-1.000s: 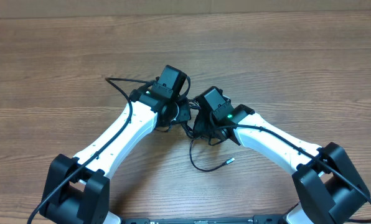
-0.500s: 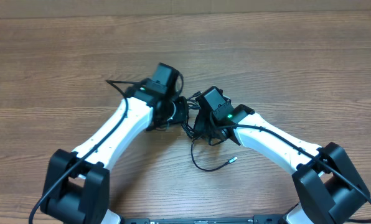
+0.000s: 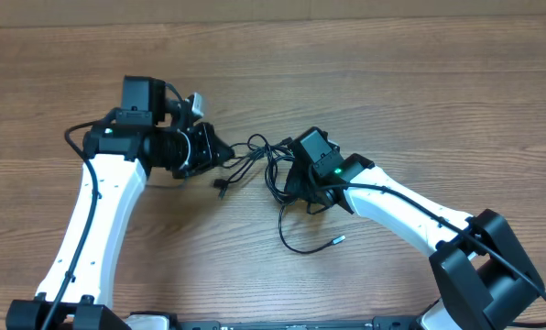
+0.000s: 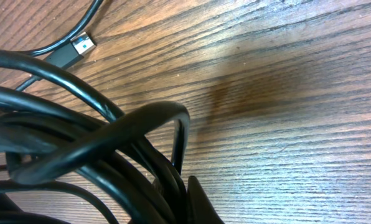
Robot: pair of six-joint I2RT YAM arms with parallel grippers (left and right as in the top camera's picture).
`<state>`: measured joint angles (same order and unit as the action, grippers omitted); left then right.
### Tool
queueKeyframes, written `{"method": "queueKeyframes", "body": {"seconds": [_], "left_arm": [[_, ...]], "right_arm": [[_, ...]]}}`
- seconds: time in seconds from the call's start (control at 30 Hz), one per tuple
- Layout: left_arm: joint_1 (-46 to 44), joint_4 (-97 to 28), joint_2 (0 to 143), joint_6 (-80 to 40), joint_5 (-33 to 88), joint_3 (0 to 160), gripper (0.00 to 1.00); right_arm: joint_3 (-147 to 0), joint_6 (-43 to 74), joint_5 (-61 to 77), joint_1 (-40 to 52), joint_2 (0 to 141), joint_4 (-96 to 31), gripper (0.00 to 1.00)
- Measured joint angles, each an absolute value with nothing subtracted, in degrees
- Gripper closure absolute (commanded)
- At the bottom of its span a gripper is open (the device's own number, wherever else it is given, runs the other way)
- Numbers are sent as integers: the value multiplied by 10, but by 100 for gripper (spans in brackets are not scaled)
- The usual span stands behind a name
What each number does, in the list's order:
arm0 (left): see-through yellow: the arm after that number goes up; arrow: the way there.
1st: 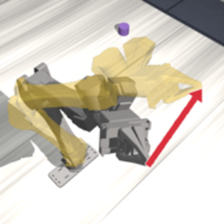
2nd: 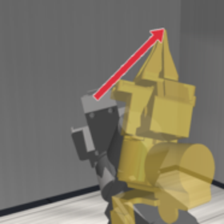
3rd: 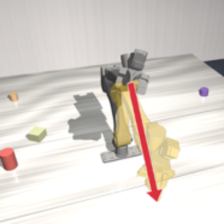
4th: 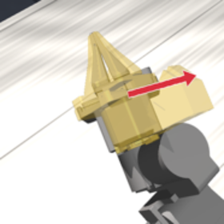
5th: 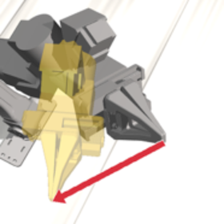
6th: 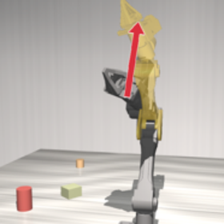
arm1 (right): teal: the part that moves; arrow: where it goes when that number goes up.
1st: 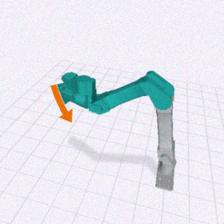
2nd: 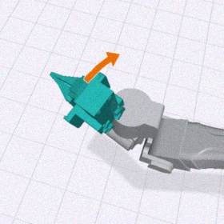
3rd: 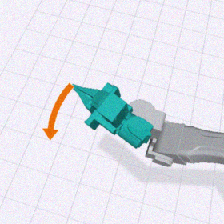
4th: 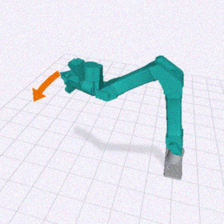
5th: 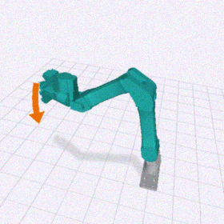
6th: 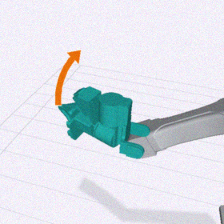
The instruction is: Untangle cables
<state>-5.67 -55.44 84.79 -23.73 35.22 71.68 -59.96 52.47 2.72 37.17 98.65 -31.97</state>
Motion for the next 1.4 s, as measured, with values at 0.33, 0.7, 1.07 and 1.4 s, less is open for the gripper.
{"method": "queueKeyframes", "body": {"seconds": [0.33, 0.7, 1.07, 1.4], "left_arm": [[-192, -518, 971, -216, 207, 716, 61], [-199, -449, 1075, -169, 198, 716, 96], [-156, -454, 1075, 11, 306, 716, 96], [-61, -521, 1147, 142, 677, 714, 94]], "right_arm": [[-600, 524, 62, 372, 987, -304, 96], [-600, 495, 138, 367, 987, -279, 58], [-602, 389, 340, 194, 986, -358, 46], [-602, 310, 455, 199, 986, -286, 47]]}}
